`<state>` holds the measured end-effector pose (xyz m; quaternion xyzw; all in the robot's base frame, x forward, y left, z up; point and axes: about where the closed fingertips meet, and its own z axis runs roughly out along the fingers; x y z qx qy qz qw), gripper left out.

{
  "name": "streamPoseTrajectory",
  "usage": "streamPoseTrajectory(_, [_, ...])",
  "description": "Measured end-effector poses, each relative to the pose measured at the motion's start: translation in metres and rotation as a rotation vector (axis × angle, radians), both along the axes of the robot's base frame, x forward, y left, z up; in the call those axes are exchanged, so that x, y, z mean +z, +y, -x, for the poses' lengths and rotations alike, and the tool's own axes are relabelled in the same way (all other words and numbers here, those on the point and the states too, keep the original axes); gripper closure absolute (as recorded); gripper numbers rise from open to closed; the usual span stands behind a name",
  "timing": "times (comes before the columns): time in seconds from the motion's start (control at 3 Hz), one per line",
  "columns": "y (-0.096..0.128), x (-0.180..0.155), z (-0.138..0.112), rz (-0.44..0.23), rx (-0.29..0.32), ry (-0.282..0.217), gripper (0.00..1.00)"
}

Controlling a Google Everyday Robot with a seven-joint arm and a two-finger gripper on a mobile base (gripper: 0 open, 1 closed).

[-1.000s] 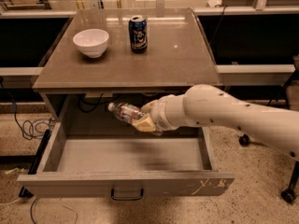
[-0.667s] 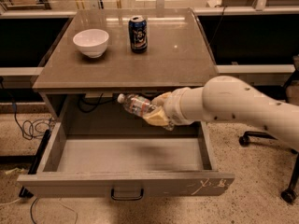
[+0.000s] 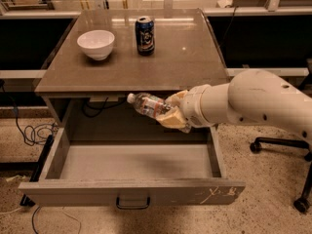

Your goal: Pick water bottle from top drawer and place on counter

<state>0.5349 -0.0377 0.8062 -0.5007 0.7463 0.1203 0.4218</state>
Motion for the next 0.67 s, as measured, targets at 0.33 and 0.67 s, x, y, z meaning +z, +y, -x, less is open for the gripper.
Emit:
streamPoseTrajectory(0.33, [-0.007,0.013,-0.013,-0.001,-0.018,-0.031,1.0])
streamPoseTrajectory(0.67, [-0.012,0.04,-0.034,0.013,-0.016,-0.085,1.0])
